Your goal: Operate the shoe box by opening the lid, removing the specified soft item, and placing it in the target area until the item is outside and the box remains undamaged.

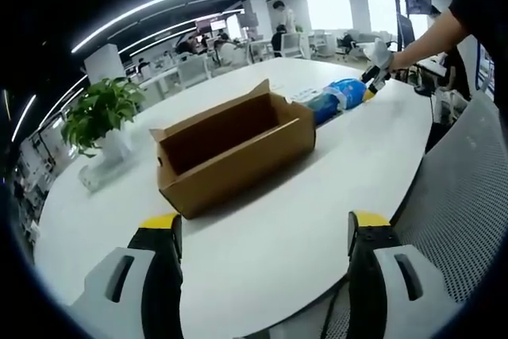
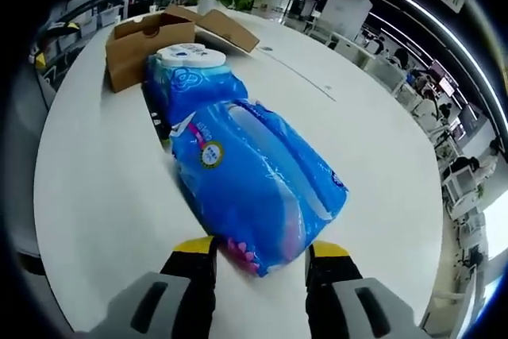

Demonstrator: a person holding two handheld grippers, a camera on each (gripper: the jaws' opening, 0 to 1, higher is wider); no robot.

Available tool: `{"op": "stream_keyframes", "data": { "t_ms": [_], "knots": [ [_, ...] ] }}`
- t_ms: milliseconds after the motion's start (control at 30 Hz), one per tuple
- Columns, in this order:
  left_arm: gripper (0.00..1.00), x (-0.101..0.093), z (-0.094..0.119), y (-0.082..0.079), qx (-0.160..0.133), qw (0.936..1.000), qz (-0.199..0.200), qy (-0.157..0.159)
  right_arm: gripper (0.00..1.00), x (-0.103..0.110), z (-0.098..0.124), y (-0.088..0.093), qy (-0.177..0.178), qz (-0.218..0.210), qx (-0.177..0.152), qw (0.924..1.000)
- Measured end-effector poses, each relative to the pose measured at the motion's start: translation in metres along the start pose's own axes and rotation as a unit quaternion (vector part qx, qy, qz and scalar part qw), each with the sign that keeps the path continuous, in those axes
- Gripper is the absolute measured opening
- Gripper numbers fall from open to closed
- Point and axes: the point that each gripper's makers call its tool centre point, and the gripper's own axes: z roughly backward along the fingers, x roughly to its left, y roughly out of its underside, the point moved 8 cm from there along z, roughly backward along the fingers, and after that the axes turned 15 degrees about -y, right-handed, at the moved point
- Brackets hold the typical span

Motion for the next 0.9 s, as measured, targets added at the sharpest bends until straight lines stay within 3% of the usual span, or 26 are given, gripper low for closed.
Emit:
{"op": "stream_keyframes", "data": {
  "t_ms": [533, 900],
  "knots": [
    [0.86, 0.001, 0.003, -0.005, -0.02, 0.9997, 0.012, 0.001, 0.43, 0.007, 0.029, -0.006, 0.021, -0.001, -0.004, 0.9998],
    [0.86, 0.005, 0.005, -0.01, -0.038, 0.9989, 0.026, -0.004, 0.46, 0.015, 0.058, -0.037, 0.009, 0.026, -0.008, 0.9996]
  ]
}}
